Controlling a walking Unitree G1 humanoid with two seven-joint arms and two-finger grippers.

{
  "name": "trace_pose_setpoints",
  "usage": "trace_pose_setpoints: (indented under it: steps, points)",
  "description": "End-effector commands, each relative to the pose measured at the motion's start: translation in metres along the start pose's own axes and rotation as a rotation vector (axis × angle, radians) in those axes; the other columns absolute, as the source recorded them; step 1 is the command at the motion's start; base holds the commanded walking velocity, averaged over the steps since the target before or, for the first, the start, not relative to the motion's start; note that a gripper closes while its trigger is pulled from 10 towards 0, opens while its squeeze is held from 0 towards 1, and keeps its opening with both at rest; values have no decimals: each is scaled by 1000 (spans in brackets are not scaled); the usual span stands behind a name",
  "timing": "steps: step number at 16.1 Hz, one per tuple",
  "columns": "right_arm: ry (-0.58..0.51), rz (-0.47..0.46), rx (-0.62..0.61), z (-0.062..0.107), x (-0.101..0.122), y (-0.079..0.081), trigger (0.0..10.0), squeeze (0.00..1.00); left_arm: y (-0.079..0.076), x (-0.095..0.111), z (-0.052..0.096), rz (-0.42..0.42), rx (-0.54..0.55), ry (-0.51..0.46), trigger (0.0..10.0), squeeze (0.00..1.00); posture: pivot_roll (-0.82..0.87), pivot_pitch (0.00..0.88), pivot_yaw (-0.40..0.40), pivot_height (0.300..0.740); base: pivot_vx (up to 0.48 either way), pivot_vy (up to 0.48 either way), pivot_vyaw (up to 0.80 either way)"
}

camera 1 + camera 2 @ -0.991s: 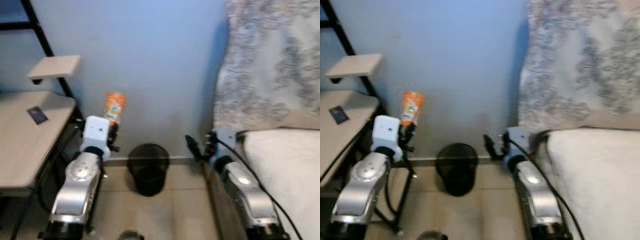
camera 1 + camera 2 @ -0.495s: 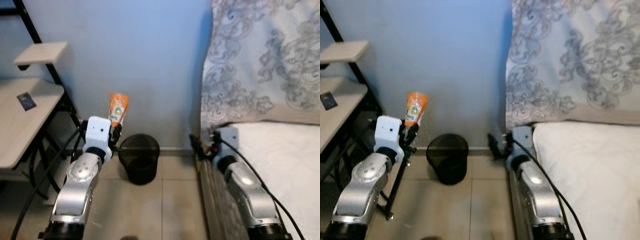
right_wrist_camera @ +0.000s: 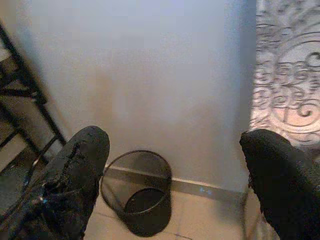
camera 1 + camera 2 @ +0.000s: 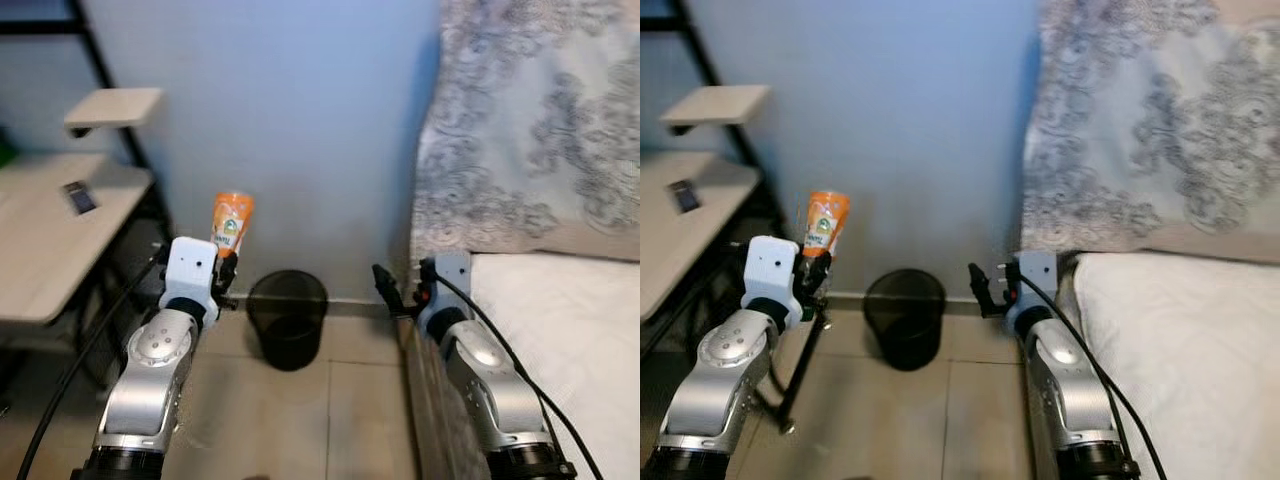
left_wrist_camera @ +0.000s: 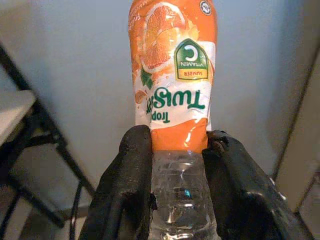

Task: Clean up the room

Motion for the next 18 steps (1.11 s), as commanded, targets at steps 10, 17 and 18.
trace_pose_setpoints:
  steps: [10, 17, 18]
  points:
    - [17, 28, -19, -5, -1, -1, 10000, 0, 5, 4, -4, 4, 6, -8, 10000, 0, 108, 0, 57, 740, 276, 0, 240]
    - [20, 49, -14, -6, 1, -3, 10000, 0, 2, 5, -6, 4, -10, -12, 10000, 0, 102, 0, 61, 740, 285, 0, 0]
    - [20, 50, -14, -6, 1, -3, 10000, 0, 2, 5, -6, 5, -11, -12, 10000, 0, 102, 0, 60, 740, 285, 0, 0]
Point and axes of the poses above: a point about 5 cm out from each wrist's last joint towards the gripper, its own z axis pointing back from the gripper into the wrist, its own x axis along the axis of the wrist's last joint, y = z × x, the point moved 1 cm from there along -z, pointing out of the wrist towards the gripper, and after that the axes turned 12 degrees about -z, right-handed, at the moved point
